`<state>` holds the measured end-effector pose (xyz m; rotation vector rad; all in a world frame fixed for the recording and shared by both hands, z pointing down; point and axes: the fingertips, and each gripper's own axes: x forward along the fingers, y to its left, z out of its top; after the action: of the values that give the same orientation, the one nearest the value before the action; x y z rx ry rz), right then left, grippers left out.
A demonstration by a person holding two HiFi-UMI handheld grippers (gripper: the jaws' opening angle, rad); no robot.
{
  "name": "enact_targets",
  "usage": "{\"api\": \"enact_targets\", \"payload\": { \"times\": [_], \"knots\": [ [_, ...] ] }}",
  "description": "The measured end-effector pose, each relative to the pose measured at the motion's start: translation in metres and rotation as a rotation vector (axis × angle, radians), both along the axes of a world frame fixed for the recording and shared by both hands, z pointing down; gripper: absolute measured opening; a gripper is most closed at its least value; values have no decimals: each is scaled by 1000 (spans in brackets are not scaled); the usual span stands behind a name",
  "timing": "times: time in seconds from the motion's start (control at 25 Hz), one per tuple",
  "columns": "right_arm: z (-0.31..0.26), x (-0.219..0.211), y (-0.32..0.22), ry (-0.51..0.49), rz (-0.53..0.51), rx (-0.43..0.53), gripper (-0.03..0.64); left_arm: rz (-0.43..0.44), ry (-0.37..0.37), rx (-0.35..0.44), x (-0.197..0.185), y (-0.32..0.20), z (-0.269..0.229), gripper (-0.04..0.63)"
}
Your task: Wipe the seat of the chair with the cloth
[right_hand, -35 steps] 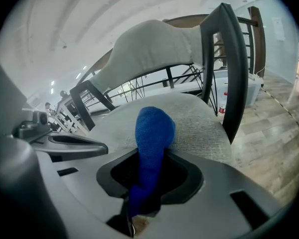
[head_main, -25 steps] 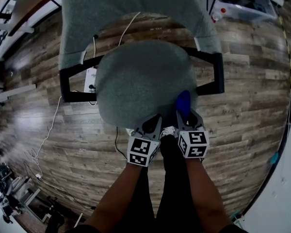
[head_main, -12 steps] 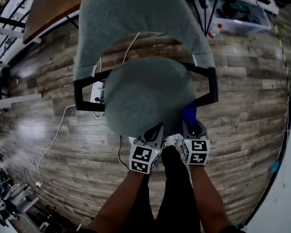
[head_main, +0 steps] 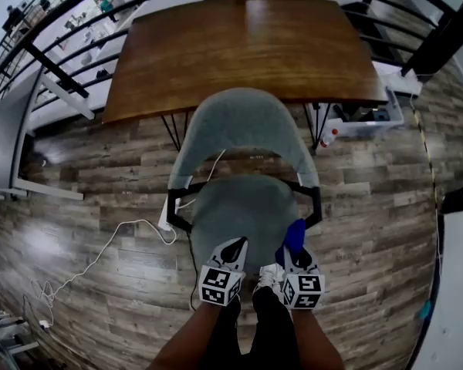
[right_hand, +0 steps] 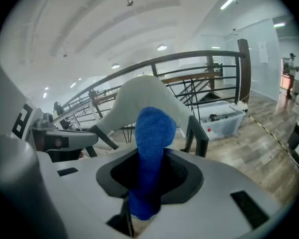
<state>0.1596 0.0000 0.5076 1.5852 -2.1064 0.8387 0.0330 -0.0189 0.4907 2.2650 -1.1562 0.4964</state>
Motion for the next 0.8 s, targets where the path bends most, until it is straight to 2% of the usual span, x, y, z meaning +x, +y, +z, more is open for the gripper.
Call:
{"api": "enact_targets", "payload": {
  "times": [0.36, 0.52, 0.64, 0.8],
  "knots": [
    [-144, -63, -8, 19, -124, 159, 109, -23, 29, 117, -39, 1, -147, 6],
    [-191, -89, 3, 30, -193, 227, 109, -15, 41, 214, -53, 9, -207, 8],
    [-227, -101, -1, 35, -227, 300, 109, -31, 50, 286, -64, 4, -241, 8],
    [-270, -117, -5, 30, -251, 393, 109, -75, 68, 331, -79, 4, -277, 6]
  ]
}}
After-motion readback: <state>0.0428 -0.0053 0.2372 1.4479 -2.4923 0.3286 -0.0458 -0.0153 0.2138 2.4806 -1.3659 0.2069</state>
